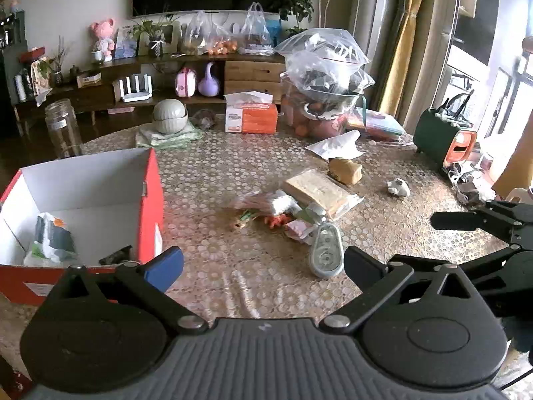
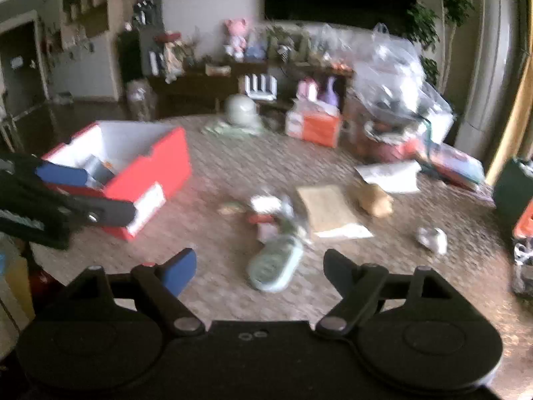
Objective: Organize objects
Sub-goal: 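Withdraw both tools from the red shoebox back over the table, then grasp the grey-green tape dispenser with the left tool while the right tool grasps the white figurine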
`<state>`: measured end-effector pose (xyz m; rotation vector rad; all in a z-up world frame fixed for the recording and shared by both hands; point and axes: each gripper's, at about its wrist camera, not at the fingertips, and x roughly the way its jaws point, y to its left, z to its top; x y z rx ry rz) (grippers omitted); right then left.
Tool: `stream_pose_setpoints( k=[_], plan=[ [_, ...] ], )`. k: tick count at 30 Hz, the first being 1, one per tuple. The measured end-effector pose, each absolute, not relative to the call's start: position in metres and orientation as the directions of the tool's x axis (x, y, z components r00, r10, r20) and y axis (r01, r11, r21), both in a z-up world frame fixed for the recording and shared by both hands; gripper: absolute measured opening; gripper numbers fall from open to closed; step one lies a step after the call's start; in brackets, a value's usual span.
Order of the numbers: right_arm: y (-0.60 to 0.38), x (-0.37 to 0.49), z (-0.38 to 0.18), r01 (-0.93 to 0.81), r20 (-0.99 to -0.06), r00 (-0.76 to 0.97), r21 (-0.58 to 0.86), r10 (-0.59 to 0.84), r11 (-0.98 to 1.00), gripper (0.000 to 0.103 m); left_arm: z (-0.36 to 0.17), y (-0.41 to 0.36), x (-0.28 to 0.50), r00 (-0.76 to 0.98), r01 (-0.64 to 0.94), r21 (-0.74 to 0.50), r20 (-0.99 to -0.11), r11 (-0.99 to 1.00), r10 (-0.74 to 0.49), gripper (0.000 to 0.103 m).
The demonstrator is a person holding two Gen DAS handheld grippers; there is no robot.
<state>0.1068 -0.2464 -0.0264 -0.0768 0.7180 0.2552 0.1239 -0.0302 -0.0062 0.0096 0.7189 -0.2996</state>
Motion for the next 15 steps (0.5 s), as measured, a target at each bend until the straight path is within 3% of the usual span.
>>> stream_pose_setpoints(
  k=[15],
  plan=[
    [-0.358,0.156,-0.063,-0.033,-0.711,0.703,0.003,0.025,0.999,0.084,-0.056,-0.103,0.157,0.657,0.308,-0.104,-0.696,0.946,-0.290,0.103]
  ],
)
